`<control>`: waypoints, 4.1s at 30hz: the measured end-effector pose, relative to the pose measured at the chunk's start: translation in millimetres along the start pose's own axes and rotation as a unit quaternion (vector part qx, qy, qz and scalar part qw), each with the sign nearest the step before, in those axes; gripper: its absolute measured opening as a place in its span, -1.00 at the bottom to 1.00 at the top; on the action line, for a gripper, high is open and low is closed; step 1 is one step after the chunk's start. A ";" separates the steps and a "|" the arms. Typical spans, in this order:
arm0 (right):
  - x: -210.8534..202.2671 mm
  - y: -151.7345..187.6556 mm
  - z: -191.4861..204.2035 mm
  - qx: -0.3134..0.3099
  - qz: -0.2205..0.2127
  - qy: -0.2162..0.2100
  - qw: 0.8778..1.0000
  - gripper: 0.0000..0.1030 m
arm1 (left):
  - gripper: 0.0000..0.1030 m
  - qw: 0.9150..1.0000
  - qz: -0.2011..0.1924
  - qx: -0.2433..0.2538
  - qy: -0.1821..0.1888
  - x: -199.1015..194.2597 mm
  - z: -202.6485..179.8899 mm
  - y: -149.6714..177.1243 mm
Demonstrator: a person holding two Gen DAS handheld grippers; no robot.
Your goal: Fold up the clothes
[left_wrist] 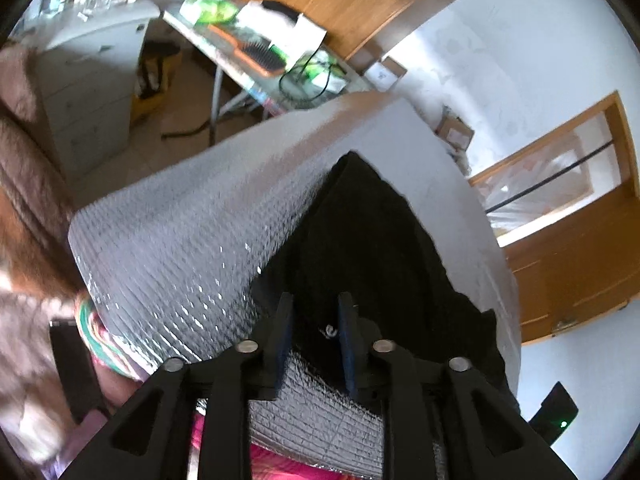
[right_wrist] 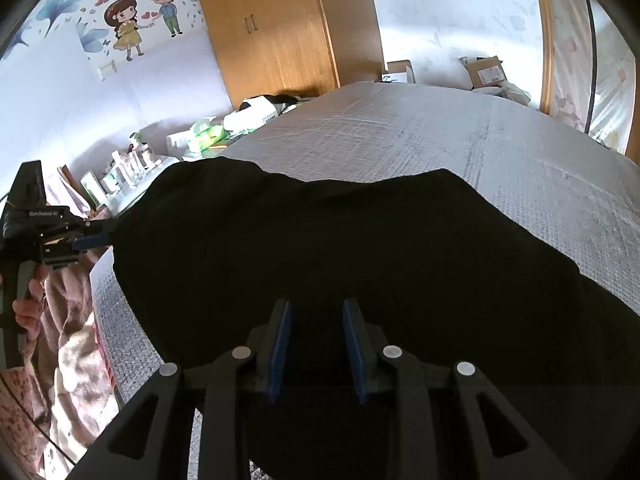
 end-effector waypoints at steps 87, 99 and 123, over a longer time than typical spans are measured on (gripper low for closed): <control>41.7 4.1 70.3 -0.074 0.003 0.020 0.997 -0.42 | -0.63 0.994 -0.105 -0.010 0.037 -18.4 -26.6 -11.2; 43.6 2.1 67.0 -0.059 -0.005 0.002 0.998 -0.41 | -0.86 0.985 -0.128 0.081 0.081 -31.0 -90.5 -0.4; 33.4 -11.6 98.0 -0.102 -0.025 -0.041 0.994 -0.40 | -0.77 0.994 -0.100 0.002 0.036 -24.4 -22.3 -1.9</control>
Point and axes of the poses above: each gripper's, at about its wrist camera, not at the fingertips, and x roughly the way its jaws point, z to its left, y to its underside, the point moved 4 cm from there along x, roughly the way its jaws point, and after that the axes turned 11 degrees about -y, right-handed, at the moved point
